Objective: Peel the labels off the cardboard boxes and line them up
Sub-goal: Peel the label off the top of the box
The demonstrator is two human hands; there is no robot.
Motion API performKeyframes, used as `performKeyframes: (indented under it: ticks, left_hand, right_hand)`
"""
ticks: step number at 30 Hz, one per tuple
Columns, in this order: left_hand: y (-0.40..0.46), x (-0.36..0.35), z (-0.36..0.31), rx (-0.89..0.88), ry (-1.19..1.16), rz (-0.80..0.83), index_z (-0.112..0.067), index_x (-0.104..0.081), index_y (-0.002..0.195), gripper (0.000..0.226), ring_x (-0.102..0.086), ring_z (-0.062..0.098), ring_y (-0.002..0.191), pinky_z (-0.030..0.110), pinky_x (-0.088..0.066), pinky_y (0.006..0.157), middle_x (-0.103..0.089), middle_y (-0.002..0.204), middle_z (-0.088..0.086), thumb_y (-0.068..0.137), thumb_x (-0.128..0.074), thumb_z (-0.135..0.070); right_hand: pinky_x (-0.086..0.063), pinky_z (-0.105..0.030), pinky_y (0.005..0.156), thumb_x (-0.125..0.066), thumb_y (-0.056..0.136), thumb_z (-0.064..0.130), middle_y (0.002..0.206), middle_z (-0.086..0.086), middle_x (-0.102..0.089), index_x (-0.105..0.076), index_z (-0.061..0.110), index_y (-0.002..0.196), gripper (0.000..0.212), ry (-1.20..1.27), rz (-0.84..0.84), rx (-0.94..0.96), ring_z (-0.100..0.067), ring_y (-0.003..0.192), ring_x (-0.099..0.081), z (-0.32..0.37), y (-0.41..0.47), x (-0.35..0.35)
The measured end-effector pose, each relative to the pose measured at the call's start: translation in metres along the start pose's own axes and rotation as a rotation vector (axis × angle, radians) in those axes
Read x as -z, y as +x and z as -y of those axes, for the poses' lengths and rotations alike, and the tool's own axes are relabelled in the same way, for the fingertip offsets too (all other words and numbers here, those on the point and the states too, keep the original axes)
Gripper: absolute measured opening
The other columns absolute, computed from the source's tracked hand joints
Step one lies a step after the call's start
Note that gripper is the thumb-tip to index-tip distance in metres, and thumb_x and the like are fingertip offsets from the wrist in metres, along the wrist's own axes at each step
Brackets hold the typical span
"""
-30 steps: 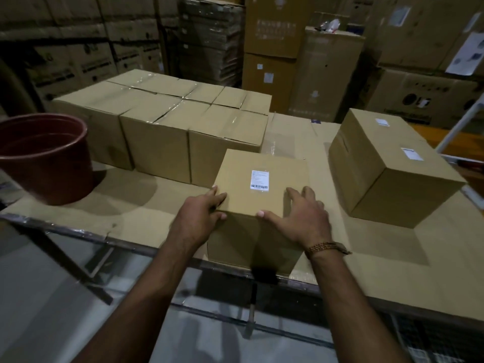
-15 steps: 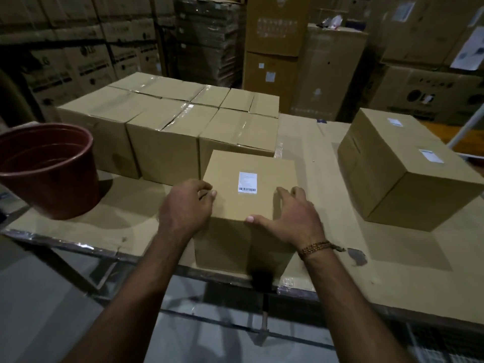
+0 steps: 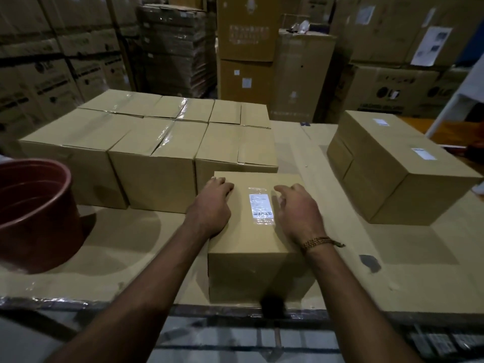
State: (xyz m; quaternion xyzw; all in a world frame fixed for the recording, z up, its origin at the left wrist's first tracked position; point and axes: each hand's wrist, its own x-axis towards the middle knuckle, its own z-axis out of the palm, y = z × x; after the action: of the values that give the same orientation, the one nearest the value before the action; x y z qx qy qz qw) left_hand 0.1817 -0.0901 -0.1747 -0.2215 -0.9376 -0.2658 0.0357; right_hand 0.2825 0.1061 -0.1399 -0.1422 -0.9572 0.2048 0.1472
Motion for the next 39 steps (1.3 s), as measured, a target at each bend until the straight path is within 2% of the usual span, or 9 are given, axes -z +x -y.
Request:
performKeyframes:
  ticks: [5,10,16,25,30,34,39]
  left_hand:
    - [0.01,0.001,-0.013,0.077,-0.105,0.003,-0.025,-0.05,0.151,0.073,-0.037,0.017,0.149,0.047,-0.045,0.113,-0.04,0.161,-0.006,0.088,-0.038,0.008]
    - [0.008,-0.01,-0.011,0.096,-0.159,-0.068,-0.026,-0.052,0.151,0.069,-0.025,0.012,0.157,0.047,-0.036,0.122,-0.039,0.165,-0.007,0.092,-0.039,0.006]
    - [0.003,-0.014,-0.007,0.091,-0.183,-0.13,-0.026,-0.056,0.149,0.056,-0.027,0.011,0.156,0.049,-0.034,0.123,-0.043,0.163,-0.007,0.1,-0.043,-0.001]
    - [0.004,-0.02,-0.003,0.093,-0.201,-0.158,-0.027,-0.057,0.148,0.052,-0.029,0.009,0.155,0.048,-0.034,0.124,-0.044,0.162,-0.009,0.103,-0.044,-0.005]
    - [0.003,-0.02,-0.001,0.08,-0.21,-0.165,-0.026,-0.058,0.147,0.048,-0.031,0.011,0.155,0.047,-0.035,0.124,-0.046,0.162,-0.007,0.105,-0.045,-0.007]
    - [0.003,-0.02,0.0,0.075,-0.212,-0.166,-0.026,-0.058,0.148,0.048,-0.03,0.01,0.155,0.045,-0.034,0.124,-0.046,0.162,-0.008,0.106,-0.044,-0.008]
    - [0.003,-0.02,-0.001,0.076,-0.212,-0.166,-0.026,-0.058,0.147,0.049,-0.03,0.009,0.155,0.044,-0.033,0.125,-0.045,0.162,-0.009,0.105,-0.043,-0.006]
  right_hand:
    - [-0.056,-0.036,0.087,-0.05,0.107,0.028,0.116,0.0,-0.059,-0.068,0.032,0.14,0.037,-0.068,0.01,0.019,-0.03,0.098,-0.068,-0.007,0.028,-0.013]
    - [-0.055,-0.034,0.076,-0.055,0.106,0.024,0.108,0.002,-0.057,-0.073,0.031,0.131,0.032,-0.06,-0.061,0.088,-0.025,0.084,-0.062,-0.014,0.029,-0.023]
    - [-0.055,-0.034,0.069,-0.059,0.105,0.028,0.1,0.01,-0.054,-0.076,0.035,0.126,0.029,0.023,-0.119,0.124,-0.014,0.078,-0.056,-0.019,0.028,-0.034]
    - [-0.058,-0.037,0.069,-0.061,0.103,0.027,0.099,0.012,-0.055,-0.076,0.034,0.122,0.025,0.082,-0.144,0.144,-0.011,0.079,-0.058,-0.024,0.029,-0.036]
    - [-0.058,-0.038,0.073,-0.057,0.105,0.031,0.109,0.006,-0.053,-0.063,0.033,0.147,0.043,-0.055,-0.078,0.208,-0.017,0.085,-0.056,-0.024,0.028,-0.038]
    - [-0.051,-0.029,0.068,-0.062,0.103,0.036,0.106,0.007,-0.053,-0.069,0.03,0.14,0.038,-0.029,-0.079,0.194,-0.014,0.086,-0.054,-0.025,0.028,-0.039]
    - [-0.061,-0.037,0.07,-0.063,0.103,0.03,0.102,0.007,-0.056,-0.076,0.027,0.128,0.028,0.059,-0.104,0.175,-0.014,0.084,-0.058,-0.024,0.029,-0.04]
